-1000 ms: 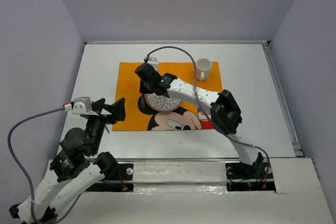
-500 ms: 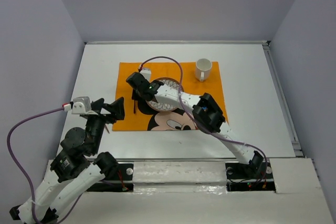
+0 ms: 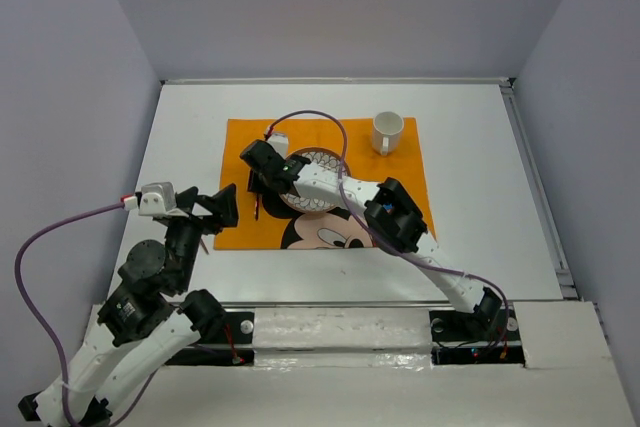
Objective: Set the dinner table for one person
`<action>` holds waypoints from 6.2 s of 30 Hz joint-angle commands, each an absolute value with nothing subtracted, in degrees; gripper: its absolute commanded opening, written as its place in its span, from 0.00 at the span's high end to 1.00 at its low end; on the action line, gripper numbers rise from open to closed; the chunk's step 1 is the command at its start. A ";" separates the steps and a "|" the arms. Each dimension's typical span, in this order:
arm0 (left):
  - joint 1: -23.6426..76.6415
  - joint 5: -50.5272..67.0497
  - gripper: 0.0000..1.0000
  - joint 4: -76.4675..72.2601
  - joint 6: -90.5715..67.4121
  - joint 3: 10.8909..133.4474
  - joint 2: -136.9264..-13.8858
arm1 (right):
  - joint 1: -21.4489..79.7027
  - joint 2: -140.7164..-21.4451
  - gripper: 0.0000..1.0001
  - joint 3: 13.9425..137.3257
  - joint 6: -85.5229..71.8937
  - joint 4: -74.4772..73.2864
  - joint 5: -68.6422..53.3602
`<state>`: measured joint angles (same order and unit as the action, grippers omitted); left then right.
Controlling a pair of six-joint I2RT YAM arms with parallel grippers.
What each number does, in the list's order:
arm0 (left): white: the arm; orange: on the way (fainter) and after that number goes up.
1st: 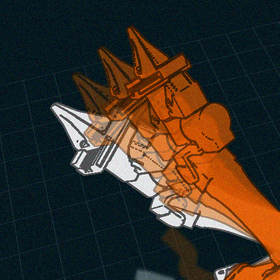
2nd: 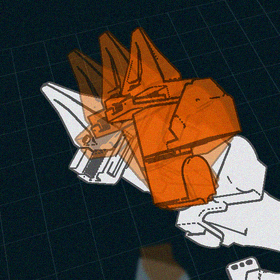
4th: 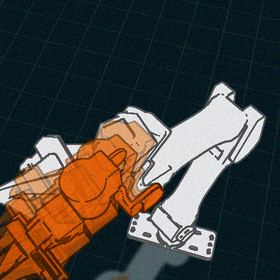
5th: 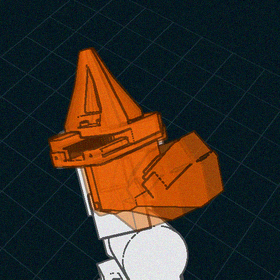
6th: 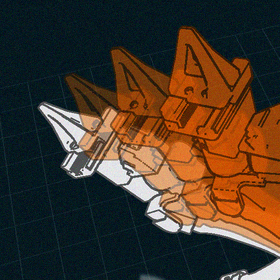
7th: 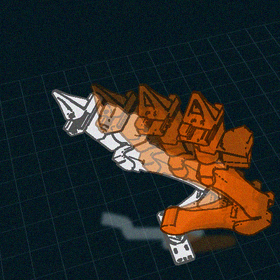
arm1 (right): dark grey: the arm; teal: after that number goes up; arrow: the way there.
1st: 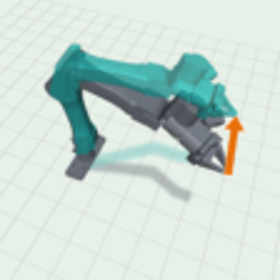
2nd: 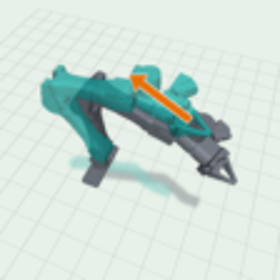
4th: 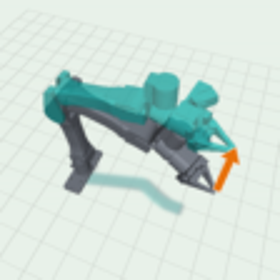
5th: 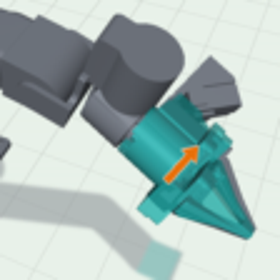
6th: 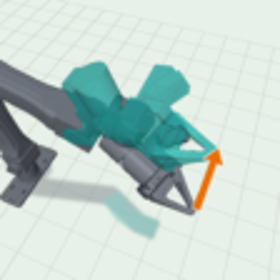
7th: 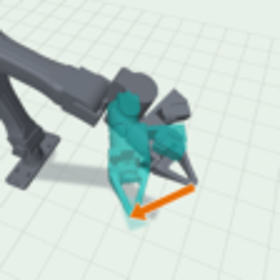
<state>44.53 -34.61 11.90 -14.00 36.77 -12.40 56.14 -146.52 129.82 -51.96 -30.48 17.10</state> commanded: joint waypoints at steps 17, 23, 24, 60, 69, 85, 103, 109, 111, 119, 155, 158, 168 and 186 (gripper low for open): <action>39.38 -50.17 0.01 19.33 -22.75 41.57 -24.07 | 59.76 -113.61 0.53 101.46 -37.97 -10.38 9.76; 32.36 -46.95 0.01 22.41 -25.58 42.63 -32.42 | 59.77 -92.42 0.54 74.91 -34.11 -6.16 8.44; 30.43 -45.89 0.01 22.33 -25.32 43.24 -33.82 | 59.77 -90.11 0.54 69.31 -33.58 -5.89 8.35; -16.17 -7.65 0.49 15.74 -26.11 38.06 -77.69 | 51.59 -60.20 0.58 46.32 -23.99 -5.63 11.78; -15.82 -3.34 0.69 12.74 -24.96 37.09 -81.82 | 51.59 -60.65 0.58 45.88 -24.43 -4.83 12.65; -14.68 -6.59 1.00 14.15 -23.03 39.90 -73.93 | 51.06 -58.63 0.59 44.65 -24.61 -4.66 15.21; 30.45 -21.18 1.00 21.46 -32.15 67.49 -70.64 | 50.54 -51.86 0.59 50.09 -25.31 -12.19 23.98; 40.86 -20.75 1.00 7.86 -36.73 69.52 -80.58 | 49.39 -45.20 0.59 51.59 -24.26 -17.05 28.57; 43.85 -19.95 1.00 4.59 -38.23 70.66 -85.24 | 49.39 -43.60 0.59 52.03 -24.52 -19.06 29.35; 49.92 -17.85 1.00 2.29 -39.02 84.28 -105.28 | 49.39 -39.03 0.59 51.24 -25.57 -23.64 31.65; 47.72 -13.97 1.00 3.43 -44.39 90.17 -122.69 | 49.39 -39.99 0.58 49.92 -25.66 -23.29 28.04; 47.64 -13.80 1.00 3.87 -43.86 90.70 -123.31 | 49.39 -40.34 0.58 49.75 -25.66 -23.03 27.86; 47.20 -13.89 0.88 3.60 -44.21 90.00 -123.75 | 49.39 -40.96 0.58 49.66 -25.75 -22.41 28.30; 47.20 -13.19 0.35 -2.80 -42.28 84.47 -114.97 | 49.39 -40.17 0.58 51.33 -25.14 -22.41 29.88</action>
<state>47.46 -12.58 1.54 -43.83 86.89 -123.04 49.80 -41.25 49.67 -25.69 -24.86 28.16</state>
